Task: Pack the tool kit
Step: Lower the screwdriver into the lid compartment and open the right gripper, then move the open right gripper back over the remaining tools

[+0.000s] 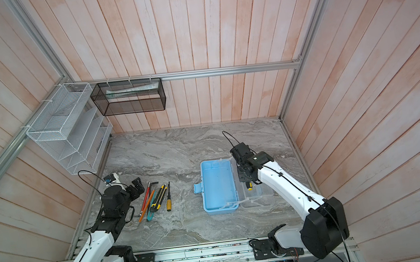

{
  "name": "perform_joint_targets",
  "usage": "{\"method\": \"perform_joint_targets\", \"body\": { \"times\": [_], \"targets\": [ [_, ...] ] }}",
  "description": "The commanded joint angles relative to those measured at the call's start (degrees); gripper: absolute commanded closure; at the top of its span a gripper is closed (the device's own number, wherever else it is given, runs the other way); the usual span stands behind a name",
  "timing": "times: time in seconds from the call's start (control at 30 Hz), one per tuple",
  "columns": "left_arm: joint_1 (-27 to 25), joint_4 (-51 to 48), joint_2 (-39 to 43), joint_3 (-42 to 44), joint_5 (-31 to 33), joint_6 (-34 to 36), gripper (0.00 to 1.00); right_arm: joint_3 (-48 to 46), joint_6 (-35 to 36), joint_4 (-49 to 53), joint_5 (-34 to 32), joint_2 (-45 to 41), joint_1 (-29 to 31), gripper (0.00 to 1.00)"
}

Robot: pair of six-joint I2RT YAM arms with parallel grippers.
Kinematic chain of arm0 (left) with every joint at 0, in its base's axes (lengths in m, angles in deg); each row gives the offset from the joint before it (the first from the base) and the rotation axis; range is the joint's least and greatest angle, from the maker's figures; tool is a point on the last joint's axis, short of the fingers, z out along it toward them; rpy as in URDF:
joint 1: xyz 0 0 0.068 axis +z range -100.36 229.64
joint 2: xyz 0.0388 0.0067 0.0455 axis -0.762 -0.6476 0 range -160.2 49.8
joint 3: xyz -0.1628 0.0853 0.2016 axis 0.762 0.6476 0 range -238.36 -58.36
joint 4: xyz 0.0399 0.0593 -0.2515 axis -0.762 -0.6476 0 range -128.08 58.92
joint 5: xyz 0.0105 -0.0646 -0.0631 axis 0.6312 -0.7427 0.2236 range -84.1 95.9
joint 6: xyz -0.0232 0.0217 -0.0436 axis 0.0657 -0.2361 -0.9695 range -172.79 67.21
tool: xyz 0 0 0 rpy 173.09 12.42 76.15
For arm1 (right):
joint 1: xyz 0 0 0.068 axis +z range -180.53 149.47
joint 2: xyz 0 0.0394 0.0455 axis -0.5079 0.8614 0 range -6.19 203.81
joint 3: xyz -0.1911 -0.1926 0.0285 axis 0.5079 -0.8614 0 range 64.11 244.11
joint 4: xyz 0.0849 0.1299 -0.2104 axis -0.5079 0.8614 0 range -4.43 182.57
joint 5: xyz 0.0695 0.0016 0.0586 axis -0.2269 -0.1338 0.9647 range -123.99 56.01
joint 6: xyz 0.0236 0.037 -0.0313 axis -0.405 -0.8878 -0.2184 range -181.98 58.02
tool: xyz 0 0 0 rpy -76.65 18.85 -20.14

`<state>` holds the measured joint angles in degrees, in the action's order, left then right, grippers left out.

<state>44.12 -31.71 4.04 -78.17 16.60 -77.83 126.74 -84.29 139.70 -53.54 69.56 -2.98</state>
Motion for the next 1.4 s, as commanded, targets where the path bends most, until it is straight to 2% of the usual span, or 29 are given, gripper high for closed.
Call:
{"method": "perform_joint_targets", "body": {
  "times": [0.0, 0.13, 0.23, 0.3, 0.4, 0.47, 0.53, 0.63, 0.73, 0.97, 1.13, 1.37],
  "targets": [
    [0.31, 0.45, -0.12, 0.47, -0.57, 0.41, 0.00, 1.84, -0.15, 1.94, 1.27, 0.46, -0.22, 0.77],
    [0.32, 0.48, -0.08, 0.43, -0.56, 0.38, 0.00, 4.02, 0.06, 3.08, 0.35, -0.32, -0.23, 0.66],
    [0.35, 0.45, 0.04, 0.50, -0.59, 0.36, 0.00, 5.87, 0.33, 3.38, 0.08, -0.86, -0.17, 0.66],
    [0.38, 0.45, 0.03, 0.55, -0.55, 0.38, 0.00, 7.66, 0.51, 2.54, 2.16, -1.48, 0.47, 0.65],
    [0.42, 0.50, 0.00, 0.55, -0.59, 0.37, 0.00, 8.04, -0.37, -4.88, 5.14, -3.96, 6.22, 0.63],
    [0.41, 0.47, 0.05, 0.54, -0.58, 0.39, 0.00, 6.62, -1.84, -12.77, 6.42, -4.65, 13.04, 0.61],
    [0.36, 0.46, 0.03, 0.55, -0.59, 0.37, 0.00, 5.60, -3.75, -19.15, 7.81, -3.37, 18.49, 0.64],
    [0.37, 0.36, 0.13, 0.53, -0.52, 0.33, 0.00, 4.51, -7.66, -26.12, 7.38, 0.64, 25.25, 0.62],
    [0.44, 0.37, 0.48, 0.73, -0.44, 0.31, 0.00, 4.52, -11.53, -29.69, 8.01, 7.13, 28.97, 0.61],
    [0.64, 0.29, 0.64, 0.69, -0.39, 0.12, 0.00, 17.65, -14.59, -21.85, 7.13, 27.34, 35.91, 0.59],
    [0.81, 0.34, 0.98, 0.97, -0.63, 0.15, 0.00, 23.97, -15.66, -21.19, 11.47, 36.90, 37.80, 0.56],
    [0.90, 0.30, 1.02, 0.94, -0.76, 0.15, 0.00, 27.35, -16.67, -24.53, 14.81, 42.75, 38.44, 0.53]
  ]
}}
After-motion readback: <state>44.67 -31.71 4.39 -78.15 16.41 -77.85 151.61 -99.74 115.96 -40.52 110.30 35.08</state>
